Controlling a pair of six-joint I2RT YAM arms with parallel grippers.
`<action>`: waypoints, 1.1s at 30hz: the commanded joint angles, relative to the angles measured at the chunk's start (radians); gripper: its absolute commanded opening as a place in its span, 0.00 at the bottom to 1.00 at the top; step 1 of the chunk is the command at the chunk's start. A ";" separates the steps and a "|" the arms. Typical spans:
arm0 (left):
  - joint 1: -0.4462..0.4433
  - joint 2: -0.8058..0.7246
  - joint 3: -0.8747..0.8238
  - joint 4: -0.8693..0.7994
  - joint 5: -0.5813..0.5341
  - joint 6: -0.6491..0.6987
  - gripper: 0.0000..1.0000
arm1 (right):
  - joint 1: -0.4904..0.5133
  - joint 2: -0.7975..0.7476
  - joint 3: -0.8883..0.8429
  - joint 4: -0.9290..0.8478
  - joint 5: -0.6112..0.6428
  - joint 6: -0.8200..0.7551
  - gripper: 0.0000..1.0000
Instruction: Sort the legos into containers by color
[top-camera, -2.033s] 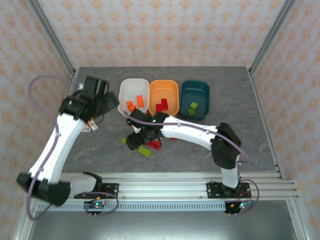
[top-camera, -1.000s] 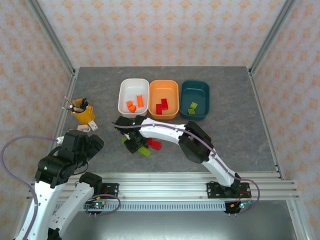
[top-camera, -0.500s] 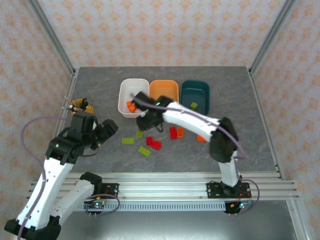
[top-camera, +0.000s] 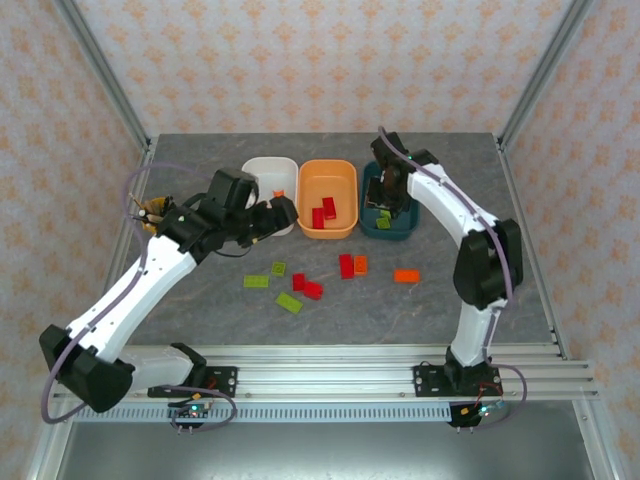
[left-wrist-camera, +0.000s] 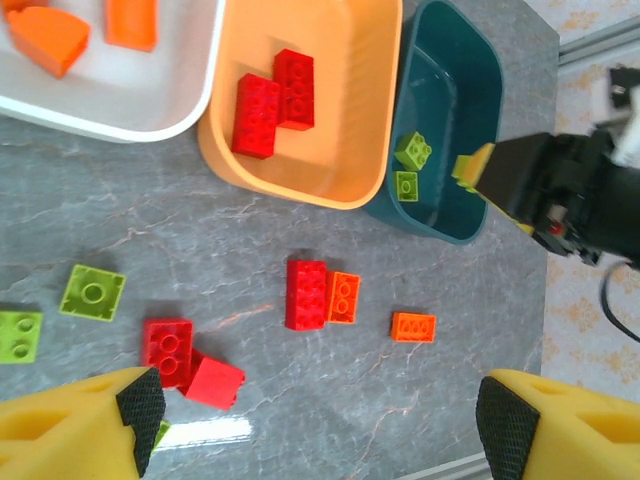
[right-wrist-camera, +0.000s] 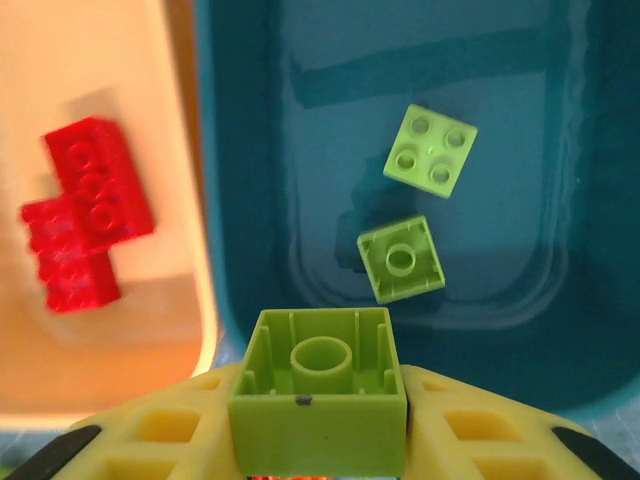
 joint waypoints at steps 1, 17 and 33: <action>-0.008 0.025 0.033 0.045 -0.013 0.021 0.85 | -0.012 0.107 0.078 -0.010 -0.013 0.031 0.39; -0.020 0.045 0.053 -0.026 -0.067 0.033 0.85 | -0.056 0.283 0.212 -0.037 -0.051 0.082 0.56; -0.024 -0.004 -0.013 -0.158 -0.121 0.073 0.82 | 0.032 -0.185 0.089 -0.051 0.026 0.047 0.59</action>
